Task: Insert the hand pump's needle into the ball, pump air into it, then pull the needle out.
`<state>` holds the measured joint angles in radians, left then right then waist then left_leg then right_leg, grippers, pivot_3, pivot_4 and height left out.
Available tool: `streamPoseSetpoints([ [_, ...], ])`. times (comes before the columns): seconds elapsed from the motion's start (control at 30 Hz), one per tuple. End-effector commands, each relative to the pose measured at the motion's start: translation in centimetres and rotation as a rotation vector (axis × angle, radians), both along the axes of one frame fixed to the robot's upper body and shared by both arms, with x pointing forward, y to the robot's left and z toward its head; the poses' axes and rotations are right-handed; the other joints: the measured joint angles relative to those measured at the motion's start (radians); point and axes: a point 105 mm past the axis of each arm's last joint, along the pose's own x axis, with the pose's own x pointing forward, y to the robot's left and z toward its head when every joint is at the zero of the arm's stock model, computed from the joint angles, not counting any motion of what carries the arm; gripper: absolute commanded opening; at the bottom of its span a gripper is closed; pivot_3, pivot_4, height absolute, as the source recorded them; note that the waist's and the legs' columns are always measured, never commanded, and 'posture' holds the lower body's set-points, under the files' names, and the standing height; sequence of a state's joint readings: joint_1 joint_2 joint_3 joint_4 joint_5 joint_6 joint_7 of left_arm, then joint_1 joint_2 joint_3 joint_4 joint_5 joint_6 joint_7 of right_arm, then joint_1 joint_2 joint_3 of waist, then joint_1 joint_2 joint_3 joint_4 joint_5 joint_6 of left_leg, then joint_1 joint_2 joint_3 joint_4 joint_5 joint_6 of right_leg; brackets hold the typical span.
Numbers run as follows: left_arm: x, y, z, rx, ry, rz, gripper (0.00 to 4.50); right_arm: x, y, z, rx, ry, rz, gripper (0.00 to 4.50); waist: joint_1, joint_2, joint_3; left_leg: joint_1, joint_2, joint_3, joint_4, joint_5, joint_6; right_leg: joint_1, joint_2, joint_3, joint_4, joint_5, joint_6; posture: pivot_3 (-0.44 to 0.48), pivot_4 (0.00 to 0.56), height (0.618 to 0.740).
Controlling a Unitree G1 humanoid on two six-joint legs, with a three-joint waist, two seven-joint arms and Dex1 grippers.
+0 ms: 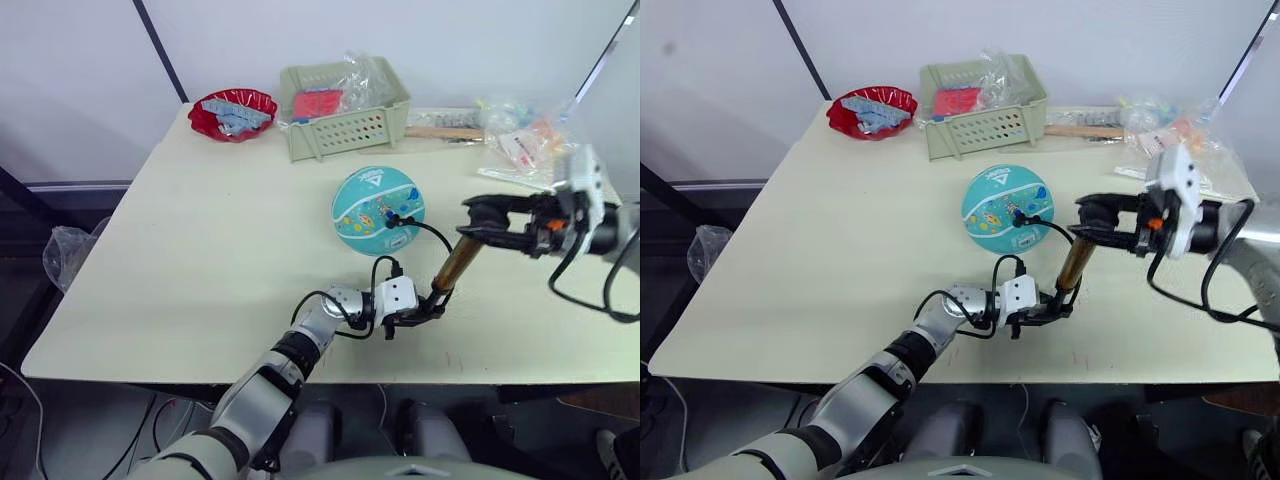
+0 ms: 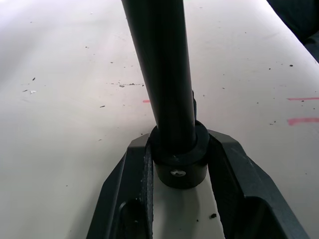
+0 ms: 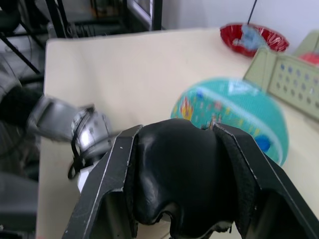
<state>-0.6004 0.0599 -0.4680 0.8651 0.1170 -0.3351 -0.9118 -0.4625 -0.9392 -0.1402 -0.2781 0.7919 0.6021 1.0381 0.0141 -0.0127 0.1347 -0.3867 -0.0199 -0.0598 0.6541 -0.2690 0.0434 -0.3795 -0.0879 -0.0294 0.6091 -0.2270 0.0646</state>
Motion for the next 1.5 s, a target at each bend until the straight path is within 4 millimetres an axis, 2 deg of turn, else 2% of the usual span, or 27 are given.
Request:
streamPoseSetpoints([
  [0.03,-2.4,4.8,-6.9,0.263,0.192,0.048,1.07,-1.1,-1.0,6.2,0.057,-0.198,-0.036,1.65,0.000,0.000,0.002,0.000,0.000,0.000,0.000,0.000,0.000,0.000,-0.001,0.000,0.000,0.000,0.000,0.000,0.150,0.740],
  [0.13,-2.3,4.9,-6.9,0.264,0.192,0.050,1.07,-1.6,-1.1,8.3,0.075,-0.231,-0.034,1.65,0.000,0.002,0.003,0.000,0.000,0.001,0.001,0.000,0.000,0.000,-0.001,0.001,0.000,0.000,0.000,0.000,0.150,0.740],
  [0.23,-2.4,5.0,-6.9,0.266,0.192,0.048,1.07,-2.1,-1.3,9.6,0.084,-0.237,-0.026,1.65,0.000,0.001,0.005,-0.001,0.000,0.000,0.001,0.000,0.000,-0.001,-0.002,0.000,0.000,0.000,0.000,0.000,0.150,0.740],
  [0.4,-2.5,5.2,-7.0,0.272,0.192,0.041,1.07,-2.1,-1.9,10.1,0.088,-0.225,-0.030,1.65,0.000,0.003,0.006,-0.011,-0.001,0.000,0.002,0.000,0.000,-0.010,-0.002,0.000,0.001,0.001,0.000,0.000,0.150,0.740],
  [0.43,-2.5,5.3,-7.0,0.272,0.191,0.043,1.07,-2.0,-1.7,9.7,0.093,-0.209,-0.028,1.65,0.000,0.004,0.006,-0.011,-0.001,0.001,0.002,0.000,0.000,-0.010,-0.002,0.001,0.001,0.001,0.000,0.000,0.150,0.740],
  [0.47,-2.5,5.3,-7.0,0.272,0.191,0.044,1.07,-1.6,-1.4,7.9,0.068,-0.170,-0.027,1.65,0.000,0.003,0.006,-0.011,-0.002,0.001,0.002,0.000,0.000,-0.010,-0.002,0.001,0.001,0.001,0.000,0.000,0.150,0.740],
  [0.5,-2.4,5.2,-7.0,0.269,0.190,0.047,1.07,-1.2,-1.1,5.2,0.010,-0.122,-0.029,1.65,0.002,0.003,0.005,-0.012,-0.002,0.001,0.002,0.000,0.000,-0.011,-0.002,0.001,0.001,0.001,0.000,0.000,0.150,0.740],
  [0.53,-2.4,5.2,-6.9,0.267,0.190,0.049,1.07,-1.1,-0.9,3.2,-0.031,-0.091,-0.026,1.65,0.003,0.000,0.004,-0.012,-0.002,0.000,0.002,0.000,0.000,-0.011,-0.002,0.000,0.001,0.001,0.000,0.000,0.150,0.740],
  [0.63,-2.3,5.1,-6.9,0.265,0.188,0.051,1.07,-0.9,-0.4,-1.0,-0.043,-0.019,-0.033,1.65,0.000,-0.005,-0.002,-0.009,-0.001,-0.001,0.002,0.000,0.000,-0.008,-0.001,-0.001,0.001,0.001,0.000,0.000,0.150,0.740],
  [0.8,-2.2,5.2,-6.9,0.266,0.185,0.056,1.07,-0.6,-0.1,-5.3,-0.030,0.053,-0.061,1.65,-0.005,-0.009,-0.005,0.005,0.000,-0.001,0.002,0.000,0.000,0.003,-0.001,0.002,0.001,-0.001,-0.002,0.000,0.150,0.740],
  [0.93,-2.2,5.1,-6.9,0.265,0.185,0.059,1.07,-0.1,-0.5,-8.7,-0.077,0.065,-0.096,1.65,-0.004,-0.011,-0.011,0.007,0.004,-0.002,0.001,0.000,0.000,0.003,0.003,0.002,0.001,-0.001,-0.002,0.000,0.150,0.740],
  [1.03,-2.1,5.0,-6.7,0.248,0.186,0.059,1.07,-0.4,-0.6,-11.9,-0.084,0.102,-0.112,1.65,-0.003,-0.014,-0.014,0.007,0.004,-0.002,0.001,0.000,0.000,0.003,0.008,0.002,0.001,0.000,-0.001,0.000,0.150,0.740],
  [1.13,-2.0,5.0,-6.6,0.243,0.186,0.063,1.07,-0.9,-0.5,-13.2,-0.110,0.097,-0.090,1.65,-0.004,-0.014,-0.015,0.007,0.004,0.000,0.001,0.000,0.000,0.003,0.008,0.003,0.001,0.000,-0.001,0.000,0.150,0.740],
  [1.23,-1.8,3.8,-5.1,0.211,0.166,0.033,1.07,-0.9,0.0,-12.3,-0.032,0.059,-0.088,1.65,-0.001,-0.013,-0.014,0.007,0.004,-0.001,0.001,0.000,0.000,0.003,0.008,0.003,0.001,0.001,-0.002,0.000,0.150,0.740],
  [1.5,-2.3,4.5,-6.5,0.243,0.178,0.049,1.07,-1.1,0.6,-3.6,0.046,-0.184,-0.014,1.65,0.000,0.001,-0.005,0.004,0.003,0.000,0.000,0.000,0.000,0.002,0.007,0.004,0.001,0.001,-0.002,0.000,0.150,0.740],
])
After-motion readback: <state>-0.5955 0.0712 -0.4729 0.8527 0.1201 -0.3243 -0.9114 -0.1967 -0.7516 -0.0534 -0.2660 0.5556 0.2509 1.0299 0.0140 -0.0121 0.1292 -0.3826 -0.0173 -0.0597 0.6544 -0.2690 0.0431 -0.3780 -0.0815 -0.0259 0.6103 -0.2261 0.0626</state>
